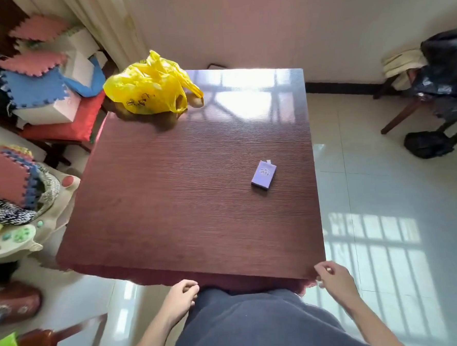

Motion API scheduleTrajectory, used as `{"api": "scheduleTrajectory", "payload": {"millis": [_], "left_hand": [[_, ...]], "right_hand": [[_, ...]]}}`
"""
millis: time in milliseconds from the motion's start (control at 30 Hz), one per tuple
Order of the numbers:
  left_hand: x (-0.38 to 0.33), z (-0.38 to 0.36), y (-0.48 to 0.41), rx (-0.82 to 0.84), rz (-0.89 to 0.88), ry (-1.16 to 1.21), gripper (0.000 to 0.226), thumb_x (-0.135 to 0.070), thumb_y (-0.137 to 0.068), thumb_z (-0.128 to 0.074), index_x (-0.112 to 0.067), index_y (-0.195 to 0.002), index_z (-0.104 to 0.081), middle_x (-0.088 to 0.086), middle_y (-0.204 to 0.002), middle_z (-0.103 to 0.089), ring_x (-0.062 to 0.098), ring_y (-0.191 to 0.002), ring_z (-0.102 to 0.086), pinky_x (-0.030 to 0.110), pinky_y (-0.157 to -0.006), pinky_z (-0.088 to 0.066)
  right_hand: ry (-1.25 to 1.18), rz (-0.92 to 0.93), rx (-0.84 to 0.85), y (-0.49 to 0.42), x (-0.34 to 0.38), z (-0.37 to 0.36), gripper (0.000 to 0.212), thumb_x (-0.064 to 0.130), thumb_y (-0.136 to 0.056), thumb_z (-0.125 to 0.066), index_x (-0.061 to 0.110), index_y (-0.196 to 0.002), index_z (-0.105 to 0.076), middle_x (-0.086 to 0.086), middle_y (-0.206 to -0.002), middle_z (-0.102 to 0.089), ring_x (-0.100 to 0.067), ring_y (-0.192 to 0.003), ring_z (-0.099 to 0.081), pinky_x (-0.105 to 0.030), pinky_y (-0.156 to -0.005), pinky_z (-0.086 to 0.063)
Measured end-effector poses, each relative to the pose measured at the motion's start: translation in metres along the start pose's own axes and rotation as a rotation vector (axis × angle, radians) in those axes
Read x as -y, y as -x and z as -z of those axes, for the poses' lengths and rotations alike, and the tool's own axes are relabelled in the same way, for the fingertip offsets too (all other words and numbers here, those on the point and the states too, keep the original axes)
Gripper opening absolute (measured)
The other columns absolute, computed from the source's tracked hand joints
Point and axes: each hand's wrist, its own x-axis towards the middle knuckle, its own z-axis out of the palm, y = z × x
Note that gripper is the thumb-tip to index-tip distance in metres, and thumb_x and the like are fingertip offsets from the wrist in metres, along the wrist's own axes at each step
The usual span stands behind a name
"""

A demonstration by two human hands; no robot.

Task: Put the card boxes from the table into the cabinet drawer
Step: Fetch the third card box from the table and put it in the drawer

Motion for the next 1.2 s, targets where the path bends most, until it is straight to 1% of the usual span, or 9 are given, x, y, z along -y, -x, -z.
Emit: {"api": "scheduleTrajectory", "payload": {"millis": [133, 233, 367, 533, 767, 900, 1067, 1133, 1200], "left_hand": [[0.005, 0.012, -0.009, -0.014, 0.068, -0.005, 0.006, -0.005, -0.093, -0.059, -0.005, -0.096, -0.064, 0.006, -0.076, -0.062, 0.012, -0.06, -0.056, 0.019, -0.052, -0.046], [0.004, 0.025, -0.014, -0.025, 0.113, -0.021, 0.007, -0.011, -0.094, -0.058, -0.008, -0.098, -0.064, 0.003, -0.076, -0.061, 0.009, -0.056, -0.054, 0.013, -0.044, -0.04], [-0.004, 0.035, -0.018, -0.026, 0.125, 0.019, 0.008, -0.009, -0.096, -0.056, -0.007, -0.099, -0.063, 0.005, -0.079, -0.06, 0.009, -0.057, -0.052, 0.01, -0.042, -0.038], [-0.01, 0.04, -0.015, -0.057, 0.139, 0.061, 0.01, -0.01, -0.096, -0.056, -0.008, -0.1, -0.064, 0.007, -0.082, -0.062, 0.01, -0.062, -0.055, 0.009, -0.043, -0.04], [0.004, 0.046, -0.004, -0.08, 0.196, 0.101, 0.01, -0.01, -0.095, -0.056, -0.011, -0.098, -0.066, 0.007, -0.08, -0.062, 0.011, -0.061, -0.054, 0.014, -0.05, -0.042], [0.009, 0.05, 0.004, -0.096, 0.216, 0.115, 0.012, -0.009, -0.096, -0.055, -0.006, -0.104, -0.063, 0.008, -0.081, -0.061, 0.011, -0.059, -0.052, 0.013, -0.047, -0.042], [0.009, 0.051, 0.013, -0.101, 0.218, 0.113, 0.015, -0.01, -0.096, -0.054, -0.007, -0.108, -0.062, 0.009, -0.083, -0.061, 0.012, -0.06, -0.051, 0.016, -0.052, -0.042], [0.008, 0.05, 0.016, -0.1, 0.209, 0.103, 0.016, -0.011, -0.096, -0.054, -0.006, -0.109, -0.062, 0.01, -0.083, -0.061, 0.013, -0.06, -0.05, 0.017, -0.053, -0.041], [0.006, 0.05, 0.019, -0.103, 0.189, 0.081, 0.015, -0.01, -0.097, -0.054, -0.005, -0.109, -0.062, 0.01, -0.083, -0.061, 0.013, -0.061, -0.05, 0.017, -0.053, -0.041]], "right_hand": [[0.011, 0.106, 0.036, -0.032, 0.068, -0.006, 0.01, 0.028, -0.089, -0.064, 0.026, -0.084, -0.073, 0.004, -0.075, -0.075, -0.02, -0.074, -0.074, -0.045, -0.08, -0.062], [0.105, 0.197, 0.059, -0.058, 0.123, -0.02, 0.01, 0.032, -0.089, -0.065, 0.027, -0.097, -0.068, 0.004, -0.087, -0.072, -0.025, -0.088, -0.072, -0.043, -0.09, -0.057], [0.239, 0.242, 0.055, -0.08, 0.2, -0.04, 0.065, 0.055, -0.08, -0.064, 0.032, -0.137, -0.045, 0.0, -0.112, -0.065, -0.029, -0.111, -0.063, -0.046, -0.097, -0.05], [0.412, 0.25, -0.019, -0.102, 0.265, -0.069, 0.098, 0.068, -0.074, -0.07, 0.036, -0.152, -0.02, -0.013, -0.142, -0.037, -0.044, -0.116, -0.059, -0.052, -0.101, -0.044], [0.499, 0.173, -0.054, -0.123, 0.287, -0.086, 0.09, 0.057, -0.084, -0.07, 0.025, -0.154, -0.023, -0.021, -0.146, -0.033, -0.047, -0.116, -0.059, -0.052, -0.099, -0.049], [0.467, 0.142, -0.029, -0.122, 0.289, -0.089, 0.075, 0.042, -0.084, -0.066, 0.027, -0.149, -0.032, -0.02, -0.138, -0.038, -0.046, -0.105, -0.064, -0.053, -0.097, -0.054], [0.453, 0.17, 0.021, -0.11, 0.281, -0.089, 0.076, 0.035, -0.083, -0.062, 0.038, -0.152, -0.03, -0.018, -0.139, -0.038, -0.044, -0.108, -0.062, -0.054, -0.096, -0.055], [0.419, 0.177, 0.028, -0.103, 0.27, -0.085, 0.076, 0.035, -0.082, -0.062, 0.043, -0.151, -0.03, -0.015, -0.138, -0.039, -0.042, -0.109, -0.06, -0.052, -0.089, -0.059], [0.34, 0.184, 0.036, -0.094, 0.256, -0.081, 0.077, 0.036, -0.081, -0.061, 0.05, -0.15, -0.029, -0.011, -0.133, -0.04, -0.037, -0.105, -0.059, -0.044, -0.071, -0.064]]}}
